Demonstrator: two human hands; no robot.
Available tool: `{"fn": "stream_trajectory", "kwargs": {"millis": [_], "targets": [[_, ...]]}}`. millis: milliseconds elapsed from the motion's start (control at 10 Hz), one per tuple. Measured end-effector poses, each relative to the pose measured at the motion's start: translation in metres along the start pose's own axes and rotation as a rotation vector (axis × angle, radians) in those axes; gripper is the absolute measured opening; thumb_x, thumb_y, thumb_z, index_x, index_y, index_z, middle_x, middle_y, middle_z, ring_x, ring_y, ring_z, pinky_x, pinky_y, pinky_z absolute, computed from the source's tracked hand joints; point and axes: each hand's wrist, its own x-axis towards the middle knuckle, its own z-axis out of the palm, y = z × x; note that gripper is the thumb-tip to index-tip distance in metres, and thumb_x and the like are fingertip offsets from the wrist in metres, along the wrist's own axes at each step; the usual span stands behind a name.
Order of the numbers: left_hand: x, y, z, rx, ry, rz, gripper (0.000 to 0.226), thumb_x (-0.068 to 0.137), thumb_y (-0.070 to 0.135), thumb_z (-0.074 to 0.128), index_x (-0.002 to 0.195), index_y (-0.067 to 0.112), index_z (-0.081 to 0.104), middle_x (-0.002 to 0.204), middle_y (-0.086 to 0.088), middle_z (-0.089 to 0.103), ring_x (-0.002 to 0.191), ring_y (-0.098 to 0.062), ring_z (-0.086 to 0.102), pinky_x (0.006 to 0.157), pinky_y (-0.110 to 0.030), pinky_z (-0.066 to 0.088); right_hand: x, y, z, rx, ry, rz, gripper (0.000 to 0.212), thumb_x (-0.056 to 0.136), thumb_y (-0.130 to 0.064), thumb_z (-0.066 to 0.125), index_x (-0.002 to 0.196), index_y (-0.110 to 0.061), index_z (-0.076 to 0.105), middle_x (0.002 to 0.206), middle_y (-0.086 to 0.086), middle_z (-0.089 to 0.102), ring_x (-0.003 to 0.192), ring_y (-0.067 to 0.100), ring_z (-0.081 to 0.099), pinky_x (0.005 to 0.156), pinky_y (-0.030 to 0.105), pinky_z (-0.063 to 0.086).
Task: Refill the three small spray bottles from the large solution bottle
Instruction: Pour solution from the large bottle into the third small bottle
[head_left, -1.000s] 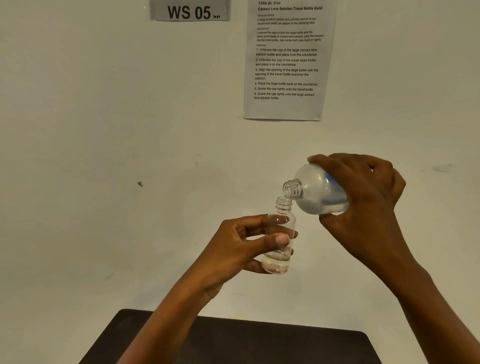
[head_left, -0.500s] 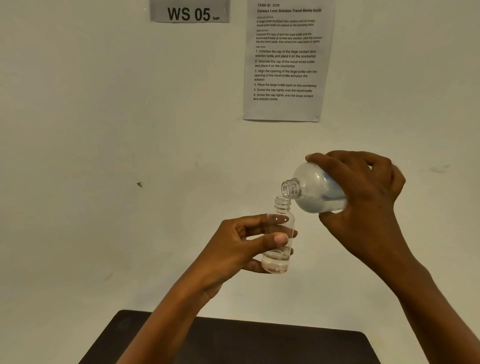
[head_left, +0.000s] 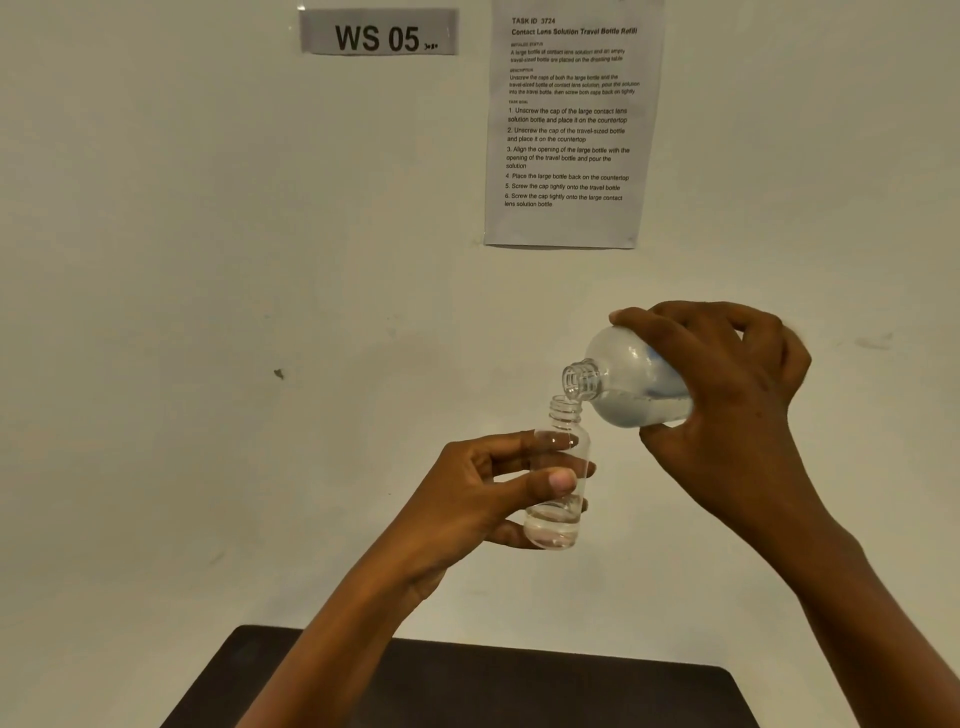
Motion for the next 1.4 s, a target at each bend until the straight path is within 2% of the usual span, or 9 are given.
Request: {"fn": "stream_trajectory", "kwargs": {"millis": [100,400,700,800,900,1100,1400], "targets": [[-0.0006,0.0014,0.0007,-0.004,-0.005,0.003,0.038,0.066,0.033,0.065,0.104,0.03,0.063,0.097,0.009,0.074,0.088,-0.016,0.072,0.065,-0.026,0.058,0.0001,0.0001,-0.0011,-0.001,0.008,0.002,0.079,0.056,0.003,0.074,0.121,-0.032,0.047,0.117,0.0,0.055,0.113,0.026,0.033,0.095,0.017,0.007],[-0.0014,0.0024,0.0013,-0.009,-0.001,0.004,0.036,0.066,0.032,0.065,0.102,0.03,0.064,0.096,0.01,0.074,0.088,-0.015,0.072,0.063,-0.025,0.057,0.0004,0.0002,-0.0024,-0.002,0.002,-0.002,0.077,0.057,0.0,0.075,0.121,-0.032,0.047,0.118,-0.001,0.055,0.113,0.026,0.033,0.094,0.016,0.005],[-0.0017,0.0017,0.0011,-0.008,-0.002,-0.001,0.039,0.065,0.033,0.066,0.103,0.03,0.063,0.097,0.009,0.074,0.088,-0.015,0.072,0.064,-0.026,0.058,0.0005,0.0004,-0.0025,0.007,0.005,-0.016,0.08,0.055,0.001,0.076,0.121,-0.032,0.045,0.117,0.001,0.055,0.112,0.024,0.032,0.09,0.022,0.012],[-0.0013,0.0005,0.0002,-0.004,0.004,-0.004,0.04,0.065,0.033,0.066,0.105,0.029,0.063,0.101,0.007,0.073,0.089,-0.016,0.072,0.066,-0.027,0.058,0.0007,0.0006,-0.0017,0.011,0.004,-0.016,0.08,0.056,0.001,0.076,0.121,-0.032,0.045,0.117,0.001,0.055,0.113,0.024,0.032,0.095,0.017,0.008],[-0.0015,0.0003,-0.0007,-0.007,0.007,-0.004,0.04,0.064,0.034,0.066,0.104,0.03,0.063,0.1,0.007,0.074,0.089,-0.016,0.072,0.066,-0.027,0.058,0.0013,0.0002,-0.001,0.01,0.001,-0.017,0.081,0.055,0.001,0.076,0.121,-0.033,0.044,0.118,0.0,0.055,0.113,0.025,0.032,0.086,0.019,0.011],[-0.0022,0.0009,-0.0015,0.002,0.012,-0.004,0.041,0.065,0.033,0.066,0.106,0.028,0.063,0.103,0.004,0.073,0.09,-0.017,0.072,0.067,-0.028,0.059,0.0023,-0.0008,-0.0007,0.005,0.011,-0.028,0.08,0.055,0.002,0.077,0.121,-0.031,0.046,0.117,0.002,0.056,0.112,0.024,0.031,0.09,0.025,0.013],[-0.0021,-0.0001,-0.0013,0.013,0.016,-0.014,0.048,0.066,0.032,0.065,0.114,0.023,0.062,0.109,0.001,0.071,0.091,-0.018,0.071,0.071,-0.031,0.059,0.0019,-0.0005,0.0003,-0.003,0.003,-0.023,0.081,0.054,0.002,0.078,0.121,-0.03,0.046,0.117,0.003,0.056,0.112,0.024,0.031,0.092,0.022,0.012]]}}
